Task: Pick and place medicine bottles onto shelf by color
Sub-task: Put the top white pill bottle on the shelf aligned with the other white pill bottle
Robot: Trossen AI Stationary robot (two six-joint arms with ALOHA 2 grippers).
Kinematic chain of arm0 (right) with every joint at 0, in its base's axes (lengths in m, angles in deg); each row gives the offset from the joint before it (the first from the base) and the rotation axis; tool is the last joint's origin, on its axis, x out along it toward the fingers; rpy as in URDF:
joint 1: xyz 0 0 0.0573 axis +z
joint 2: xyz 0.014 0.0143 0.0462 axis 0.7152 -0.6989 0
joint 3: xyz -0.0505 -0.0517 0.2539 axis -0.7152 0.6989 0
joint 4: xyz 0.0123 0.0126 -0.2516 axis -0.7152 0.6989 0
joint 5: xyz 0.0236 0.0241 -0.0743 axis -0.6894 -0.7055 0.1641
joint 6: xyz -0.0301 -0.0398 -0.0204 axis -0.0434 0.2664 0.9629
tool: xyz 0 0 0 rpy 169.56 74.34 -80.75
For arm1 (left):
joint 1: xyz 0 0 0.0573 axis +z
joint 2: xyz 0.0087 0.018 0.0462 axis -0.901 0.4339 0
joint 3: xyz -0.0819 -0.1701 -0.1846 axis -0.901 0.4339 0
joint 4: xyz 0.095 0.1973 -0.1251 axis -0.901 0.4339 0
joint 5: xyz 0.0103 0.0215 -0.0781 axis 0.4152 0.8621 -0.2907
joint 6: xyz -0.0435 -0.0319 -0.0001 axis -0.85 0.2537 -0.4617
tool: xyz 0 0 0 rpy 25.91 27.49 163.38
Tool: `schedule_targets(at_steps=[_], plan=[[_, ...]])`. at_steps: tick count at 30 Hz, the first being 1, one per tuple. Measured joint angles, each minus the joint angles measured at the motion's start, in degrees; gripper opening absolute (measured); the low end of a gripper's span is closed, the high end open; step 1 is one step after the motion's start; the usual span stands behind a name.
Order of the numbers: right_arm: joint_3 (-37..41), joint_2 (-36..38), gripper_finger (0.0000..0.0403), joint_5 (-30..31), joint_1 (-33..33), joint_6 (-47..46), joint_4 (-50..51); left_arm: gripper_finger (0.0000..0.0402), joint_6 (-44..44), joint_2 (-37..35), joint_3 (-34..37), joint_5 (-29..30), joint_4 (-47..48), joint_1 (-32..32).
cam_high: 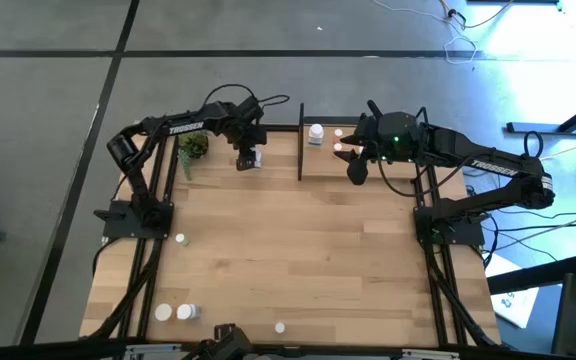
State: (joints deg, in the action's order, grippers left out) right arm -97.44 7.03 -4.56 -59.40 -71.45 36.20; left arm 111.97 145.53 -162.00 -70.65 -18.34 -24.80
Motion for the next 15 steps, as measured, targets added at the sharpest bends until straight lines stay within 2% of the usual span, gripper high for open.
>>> schedule_targets(at_steps=[8, 15], plan=[[0.0, 0.0, 0.0205, -0.02, 0.0, 0.03, 0.0, 0.0186, -8.06, -5.07, -0.02, -0.52, 2.58, -2.96], [0.0, 0.0, 0.0205, -0.04, 0.0, 3.53, 0.0, 0.0186, -17.58, -7.98, -0.07, -0.72, 3.98, -10.53]])
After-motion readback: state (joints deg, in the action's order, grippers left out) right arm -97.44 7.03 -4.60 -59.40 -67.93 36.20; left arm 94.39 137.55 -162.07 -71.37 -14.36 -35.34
